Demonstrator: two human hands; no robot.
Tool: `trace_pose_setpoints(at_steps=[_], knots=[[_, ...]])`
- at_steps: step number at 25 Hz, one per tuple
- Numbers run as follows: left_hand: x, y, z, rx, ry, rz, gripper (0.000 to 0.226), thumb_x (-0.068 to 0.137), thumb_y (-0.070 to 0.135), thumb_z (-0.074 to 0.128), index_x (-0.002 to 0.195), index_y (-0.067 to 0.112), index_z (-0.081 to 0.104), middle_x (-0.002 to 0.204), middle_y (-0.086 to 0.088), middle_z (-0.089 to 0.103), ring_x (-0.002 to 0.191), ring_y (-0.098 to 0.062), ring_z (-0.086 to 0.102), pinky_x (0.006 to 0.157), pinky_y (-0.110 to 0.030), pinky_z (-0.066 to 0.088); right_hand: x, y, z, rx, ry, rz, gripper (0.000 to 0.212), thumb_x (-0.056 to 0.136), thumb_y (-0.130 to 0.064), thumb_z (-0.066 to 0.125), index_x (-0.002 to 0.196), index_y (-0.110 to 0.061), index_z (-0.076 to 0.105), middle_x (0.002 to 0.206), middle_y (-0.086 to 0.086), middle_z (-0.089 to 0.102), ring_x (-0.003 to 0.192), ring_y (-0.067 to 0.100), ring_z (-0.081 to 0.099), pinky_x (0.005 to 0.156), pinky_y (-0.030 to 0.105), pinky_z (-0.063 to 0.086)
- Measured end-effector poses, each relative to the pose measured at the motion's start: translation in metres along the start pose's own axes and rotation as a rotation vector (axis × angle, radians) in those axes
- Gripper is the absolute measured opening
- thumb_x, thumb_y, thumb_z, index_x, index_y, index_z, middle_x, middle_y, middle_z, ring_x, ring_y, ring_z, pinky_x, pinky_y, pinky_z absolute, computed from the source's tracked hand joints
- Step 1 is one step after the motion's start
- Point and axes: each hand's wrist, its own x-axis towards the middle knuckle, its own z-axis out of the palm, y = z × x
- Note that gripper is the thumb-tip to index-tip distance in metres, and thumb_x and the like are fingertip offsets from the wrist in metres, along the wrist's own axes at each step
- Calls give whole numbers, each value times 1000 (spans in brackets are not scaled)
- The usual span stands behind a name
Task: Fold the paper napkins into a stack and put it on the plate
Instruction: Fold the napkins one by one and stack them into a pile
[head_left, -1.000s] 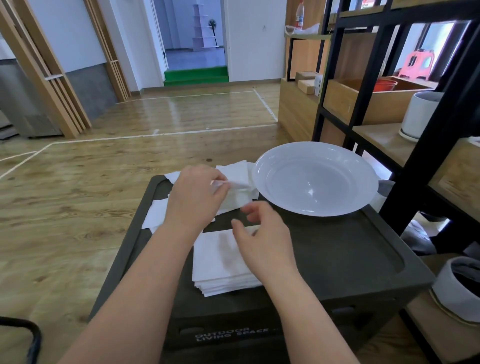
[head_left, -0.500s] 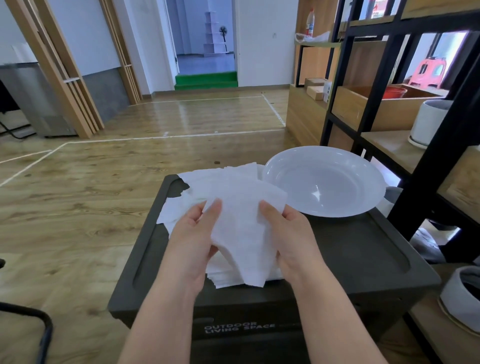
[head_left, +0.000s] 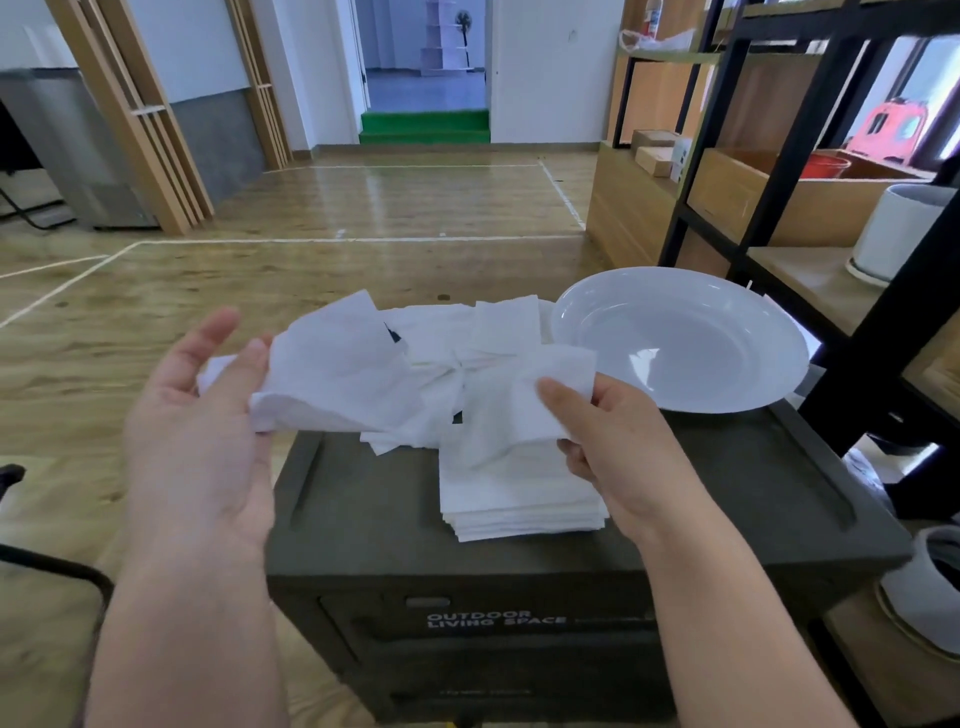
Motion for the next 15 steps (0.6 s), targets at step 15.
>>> trace_pose_setpoints(at_steps=[15], knots=[[1, -8, -1, -81, 40, -43, 22, 90, 2, 59, 101, 21, 64, 98, -3, 69, 79, -8, 72, 67, -20, 56, 9, 19, -3, -576, 95, 81, 15, 85, -31, 61, 80, -18, 69, 79, -1, 69, 75, 17, 64, 54, 23, 44]])
